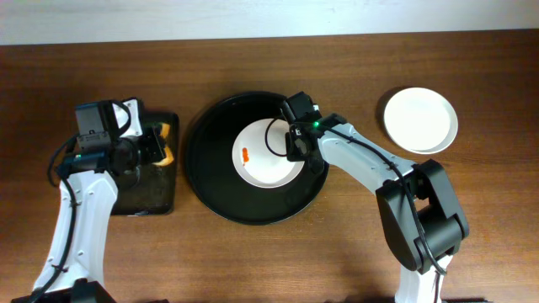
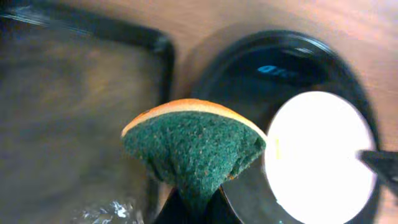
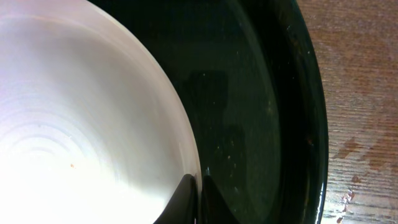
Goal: Clean dirty plates on tray and stack at the side
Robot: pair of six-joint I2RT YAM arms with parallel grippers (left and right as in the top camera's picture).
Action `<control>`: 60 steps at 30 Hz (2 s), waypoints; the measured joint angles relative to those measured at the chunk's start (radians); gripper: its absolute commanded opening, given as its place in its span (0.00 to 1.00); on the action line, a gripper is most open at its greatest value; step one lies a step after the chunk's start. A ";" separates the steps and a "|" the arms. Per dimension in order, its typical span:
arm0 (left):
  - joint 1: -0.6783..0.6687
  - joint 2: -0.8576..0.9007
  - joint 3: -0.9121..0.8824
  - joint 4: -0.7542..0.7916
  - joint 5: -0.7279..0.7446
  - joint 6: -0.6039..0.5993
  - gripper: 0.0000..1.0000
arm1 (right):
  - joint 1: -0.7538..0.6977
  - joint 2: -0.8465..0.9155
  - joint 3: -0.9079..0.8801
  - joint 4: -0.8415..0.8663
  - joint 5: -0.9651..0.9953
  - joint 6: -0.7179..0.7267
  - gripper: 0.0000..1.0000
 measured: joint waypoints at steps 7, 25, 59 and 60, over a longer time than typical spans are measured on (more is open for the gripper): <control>-0.301 0.000 0.005 0.156 -0.010 -0.169 0.00 | 0.000 0.000 0.000 0.000 -0.053 0.000 0.04; -0.518 0.412 0.006 0.451 -0.037 -0.350 0.00 | 0.000 0.000 0.000 0.000 -0.102 0.000 0.04; -0.520 0.498 0.052 0.375 -0.177 -0.257 0.00 | -0.002 0.000 -0.033 0.062 -0.084 -0.001 0.04; -0.520 0.498 0.052 0.375 -0.179 -0.257 0.00 | -0.002 -0.002 -0.019 0.041 -0.086 -0.005 0.04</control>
